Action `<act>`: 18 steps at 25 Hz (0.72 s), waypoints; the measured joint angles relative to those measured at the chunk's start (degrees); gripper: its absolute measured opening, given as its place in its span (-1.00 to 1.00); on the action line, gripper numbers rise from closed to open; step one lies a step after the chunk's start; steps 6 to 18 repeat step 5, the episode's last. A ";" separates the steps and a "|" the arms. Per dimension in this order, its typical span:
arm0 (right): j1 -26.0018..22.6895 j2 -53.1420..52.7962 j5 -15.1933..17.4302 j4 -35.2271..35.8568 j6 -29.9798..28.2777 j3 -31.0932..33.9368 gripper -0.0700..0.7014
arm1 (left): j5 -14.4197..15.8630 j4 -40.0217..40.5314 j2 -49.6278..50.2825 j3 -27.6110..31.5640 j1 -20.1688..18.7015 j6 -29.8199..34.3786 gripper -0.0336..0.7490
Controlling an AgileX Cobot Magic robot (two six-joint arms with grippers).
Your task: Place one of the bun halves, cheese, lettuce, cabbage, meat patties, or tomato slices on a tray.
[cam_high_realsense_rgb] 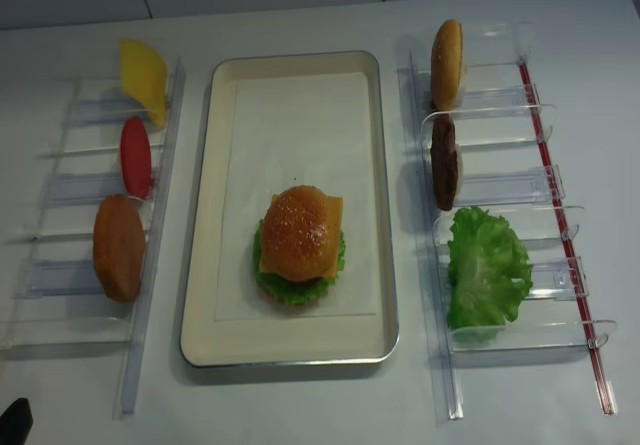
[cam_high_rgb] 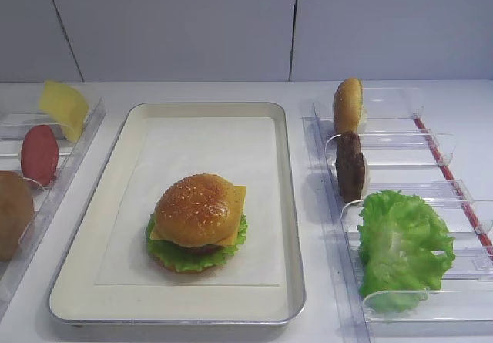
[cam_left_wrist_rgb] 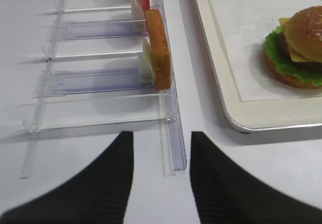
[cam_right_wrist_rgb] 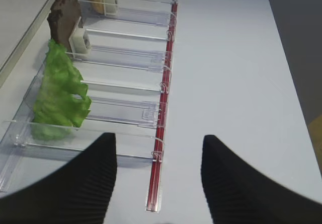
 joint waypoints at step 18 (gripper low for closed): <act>0.00 0.00 0.00 0.00 0.00 0.00 0.26 | 0.00 0.00 0.00 0.00 0.00 0.00 -0.26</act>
